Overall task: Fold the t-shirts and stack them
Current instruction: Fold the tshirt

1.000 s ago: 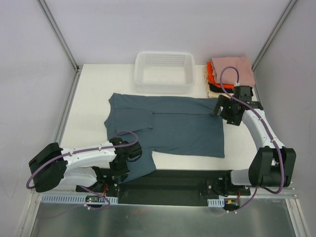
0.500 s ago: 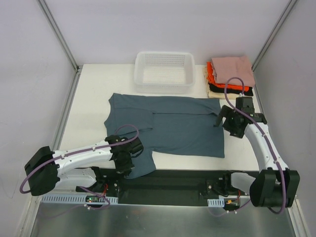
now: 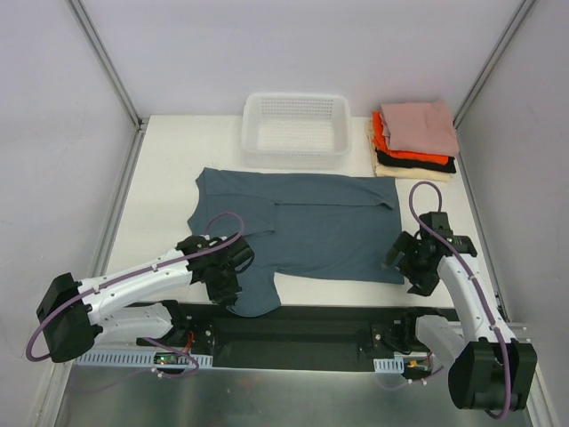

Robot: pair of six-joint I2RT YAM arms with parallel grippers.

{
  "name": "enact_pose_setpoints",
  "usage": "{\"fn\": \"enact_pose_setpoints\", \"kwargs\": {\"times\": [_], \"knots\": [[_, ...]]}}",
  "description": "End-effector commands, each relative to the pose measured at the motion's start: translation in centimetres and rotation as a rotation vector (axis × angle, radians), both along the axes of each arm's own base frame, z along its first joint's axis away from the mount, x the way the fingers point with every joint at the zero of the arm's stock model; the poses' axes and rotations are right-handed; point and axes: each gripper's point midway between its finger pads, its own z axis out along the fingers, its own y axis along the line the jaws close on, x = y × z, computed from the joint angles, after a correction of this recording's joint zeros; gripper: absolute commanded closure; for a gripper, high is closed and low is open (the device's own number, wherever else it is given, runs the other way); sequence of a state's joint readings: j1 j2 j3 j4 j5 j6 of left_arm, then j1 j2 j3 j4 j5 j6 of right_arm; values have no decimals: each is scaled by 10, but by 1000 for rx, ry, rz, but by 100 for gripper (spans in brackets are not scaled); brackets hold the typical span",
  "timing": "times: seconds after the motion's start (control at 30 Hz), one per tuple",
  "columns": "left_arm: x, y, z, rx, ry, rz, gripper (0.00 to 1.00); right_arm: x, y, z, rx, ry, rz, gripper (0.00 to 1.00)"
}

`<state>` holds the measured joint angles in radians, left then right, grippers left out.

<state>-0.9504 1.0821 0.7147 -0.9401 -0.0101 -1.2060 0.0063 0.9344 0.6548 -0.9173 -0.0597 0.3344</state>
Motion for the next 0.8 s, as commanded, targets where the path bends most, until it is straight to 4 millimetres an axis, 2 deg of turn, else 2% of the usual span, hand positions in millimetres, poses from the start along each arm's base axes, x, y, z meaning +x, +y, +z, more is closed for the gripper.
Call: {"fn": "enact_pose_setpoints", "kwargs": {"times": [0.0, 0.03, 0.27, 0.4, 0.43, 0.63, 0.77], "knots": [[8, 9, 10, 13, -38, 11, 100, -14, -4, -13, -15, 56, -128, 1], [11, 10, 11, 16, -50, 14, 100, -11, -3, -20, -9, 46, -136, 1], [34, 14, 19, 24, -124, 61, 100, 1, -5, -40, -20, 73, -157, 17], [44, 11, 25, 10, -152, 62, 100, 11, -16, -46, -82, 67, -168, 42], [45, 10, 25, 11, -150, 60, 100, 12, -16, -47, -80, 69, -165, 45], [44, 11, 22, 8, -128, 66, 100, 8, -16, -56, -82, 116, -163, 56], [51, 3, 26, -37, -139, 52, 100, 10, -22, -55, -117, 115, -160, 65]]}}
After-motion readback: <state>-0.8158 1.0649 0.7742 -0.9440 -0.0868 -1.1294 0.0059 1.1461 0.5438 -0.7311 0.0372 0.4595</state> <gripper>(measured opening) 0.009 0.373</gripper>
